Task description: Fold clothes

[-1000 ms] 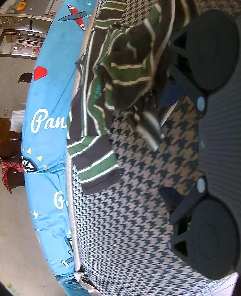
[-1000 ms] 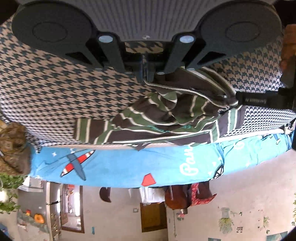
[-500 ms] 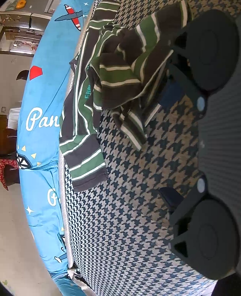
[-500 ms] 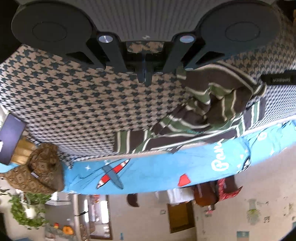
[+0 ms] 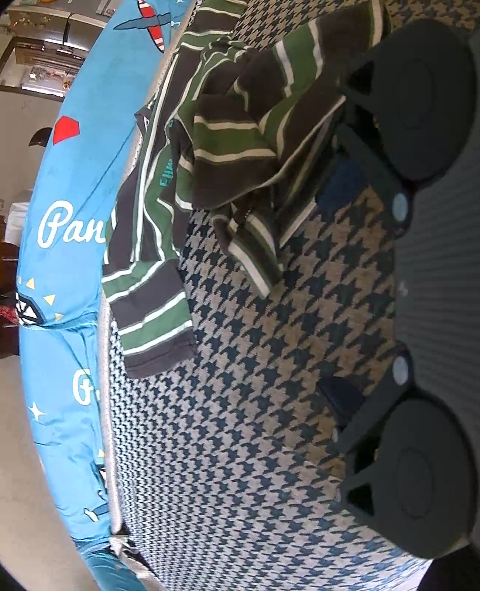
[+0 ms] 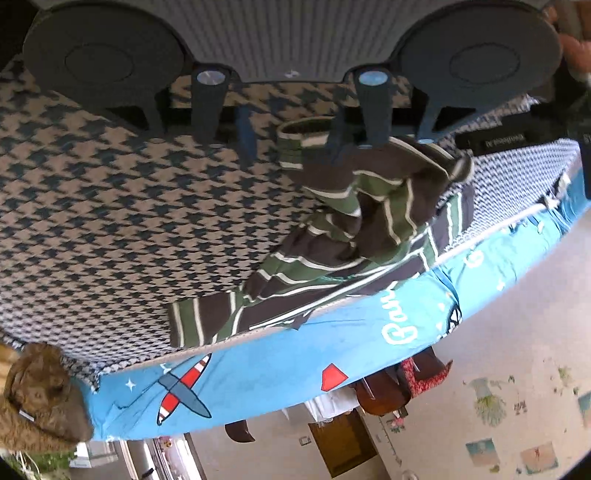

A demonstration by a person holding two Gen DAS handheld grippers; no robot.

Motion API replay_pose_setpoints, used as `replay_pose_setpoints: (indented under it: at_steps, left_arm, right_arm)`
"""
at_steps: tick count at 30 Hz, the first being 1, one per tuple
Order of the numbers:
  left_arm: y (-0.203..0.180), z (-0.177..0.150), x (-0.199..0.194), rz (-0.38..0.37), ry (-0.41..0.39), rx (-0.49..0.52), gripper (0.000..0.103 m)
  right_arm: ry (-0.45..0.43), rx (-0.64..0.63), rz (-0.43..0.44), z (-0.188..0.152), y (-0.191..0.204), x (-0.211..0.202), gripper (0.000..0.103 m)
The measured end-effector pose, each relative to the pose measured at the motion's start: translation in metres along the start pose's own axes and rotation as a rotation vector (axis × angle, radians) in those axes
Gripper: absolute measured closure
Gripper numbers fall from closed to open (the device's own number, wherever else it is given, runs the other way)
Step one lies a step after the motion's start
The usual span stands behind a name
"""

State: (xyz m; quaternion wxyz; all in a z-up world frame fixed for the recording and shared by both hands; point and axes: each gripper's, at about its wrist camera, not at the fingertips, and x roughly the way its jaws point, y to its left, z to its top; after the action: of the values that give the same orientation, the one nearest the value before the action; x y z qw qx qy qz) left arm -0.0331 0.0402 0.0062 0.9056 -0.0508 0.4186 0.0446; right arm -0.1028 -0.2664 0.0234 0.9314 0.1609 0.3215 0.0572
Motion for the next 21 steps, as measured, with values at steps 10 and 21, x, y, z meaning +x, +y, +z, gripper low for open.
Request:
replay_pose_setpoints:
  at_steps: [10, 21]
  left_arm:
    - [-0.008, -0.006, 0.01, 0.033, 0.025, 0.036, 0.0]
    - [-0.016, -0.014, 0.011, 0.056, -0.01, 0.075, 0.0]
  right_arm:
    - [0.041, 0.043, 0.012, -0.003, 0.002, 0.035, 0.057]
    - [0.061, -0.056, 0.001, -0.006, 0.014, 0.043, 0.093]
